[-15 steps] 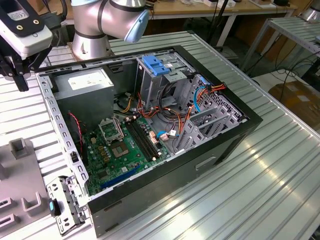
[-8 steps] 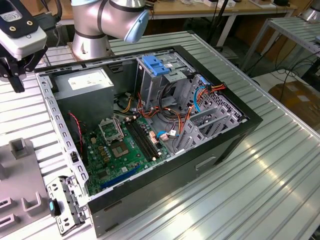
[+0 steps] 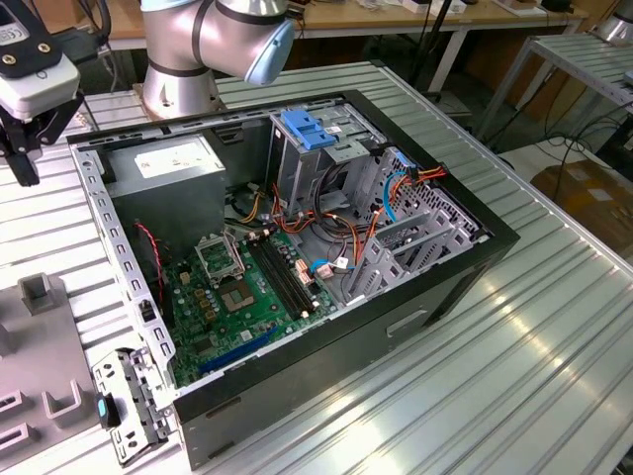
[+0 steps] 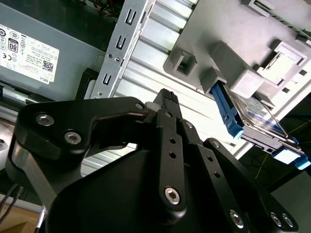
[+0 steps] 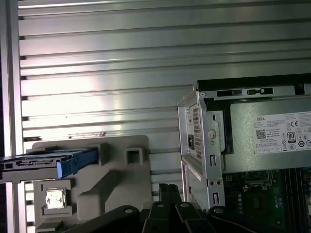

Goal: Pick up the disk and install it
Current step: 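Reach for the disk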

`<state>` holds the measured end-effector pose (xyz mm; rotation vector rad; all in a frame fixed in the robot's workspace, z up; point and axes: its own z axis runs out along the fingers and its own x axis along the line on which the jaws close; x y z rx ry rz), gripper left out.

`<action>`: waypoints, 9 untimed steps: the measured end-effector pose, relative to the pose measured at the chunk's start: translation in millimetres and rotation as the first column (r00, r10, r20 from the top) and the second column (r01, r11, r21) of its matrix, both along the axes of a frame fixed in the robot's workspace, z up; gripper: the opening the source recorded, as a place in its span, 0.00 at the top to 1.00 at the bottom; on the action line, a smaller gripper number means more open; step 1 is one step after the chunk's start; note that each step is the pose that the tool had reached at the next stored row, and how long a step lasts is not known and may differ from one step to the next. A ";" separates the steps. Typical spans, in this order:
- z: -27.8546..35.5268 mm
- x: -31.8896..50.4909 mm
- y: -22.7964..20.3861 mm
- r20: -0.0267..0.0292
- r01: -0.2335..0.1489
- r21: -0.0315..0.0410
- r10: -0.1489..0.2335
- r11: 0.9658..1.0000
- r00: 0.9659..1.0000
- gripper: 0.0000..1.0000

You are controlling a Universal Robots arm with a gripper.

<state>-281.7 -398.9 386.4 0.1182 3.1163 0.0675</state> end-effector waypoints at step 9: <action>-1.1 -7.5 0.0 0.000 0.000 0.000 0.000 1.000 1.000 0.89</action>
